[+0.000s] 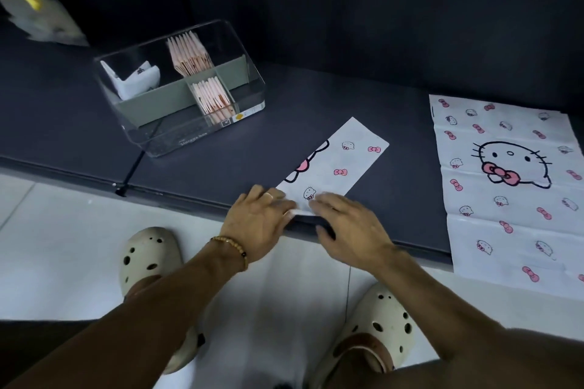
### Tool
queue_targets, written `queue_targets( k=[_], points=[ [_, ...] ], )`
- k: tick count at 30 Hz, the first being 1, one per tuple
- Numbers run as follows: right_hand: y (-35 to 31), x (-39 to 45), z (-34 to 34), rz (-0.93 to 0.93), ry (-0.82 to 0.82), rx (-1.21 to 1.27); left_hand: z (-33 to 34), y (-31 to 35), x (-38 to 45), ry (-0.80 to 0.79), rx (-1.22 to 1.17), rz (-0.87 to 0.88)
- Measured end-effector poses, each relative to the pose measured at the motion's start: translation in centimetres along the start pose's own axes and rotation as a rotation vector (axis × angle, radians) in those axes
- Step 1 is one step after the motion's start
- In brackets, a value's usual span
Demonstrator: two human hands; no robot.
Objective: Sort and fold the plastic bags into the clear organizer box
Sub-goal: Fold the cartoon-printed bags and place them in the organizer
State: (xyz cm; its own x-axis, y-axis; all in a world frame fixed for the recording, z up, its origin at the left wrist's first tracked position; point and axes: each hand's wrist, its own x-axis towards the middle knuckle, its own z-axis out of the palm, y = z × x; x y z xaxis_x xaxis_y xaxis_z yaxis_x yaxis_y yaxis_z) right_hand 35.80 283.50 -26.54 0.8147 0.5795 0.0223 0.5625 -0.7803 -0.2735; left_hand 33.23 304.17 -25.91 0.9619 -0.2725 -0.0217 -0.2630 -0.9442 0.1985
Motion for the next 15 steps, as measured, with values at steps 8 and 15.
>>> queue_targets(
  k=[8, 15],
  points=[
    [1.7, 1.8, -1.5, 0.557, 0.06, 0.7, -3.0, 1.0, 3.9, -0.104, -1.221, -0.383],
    [2.4, 2.3, -0.9, 0.799, 0.185, 0.902, 0.4, 1.8, 5.9, 0.0, -0.653, -0.454]
  ],
)
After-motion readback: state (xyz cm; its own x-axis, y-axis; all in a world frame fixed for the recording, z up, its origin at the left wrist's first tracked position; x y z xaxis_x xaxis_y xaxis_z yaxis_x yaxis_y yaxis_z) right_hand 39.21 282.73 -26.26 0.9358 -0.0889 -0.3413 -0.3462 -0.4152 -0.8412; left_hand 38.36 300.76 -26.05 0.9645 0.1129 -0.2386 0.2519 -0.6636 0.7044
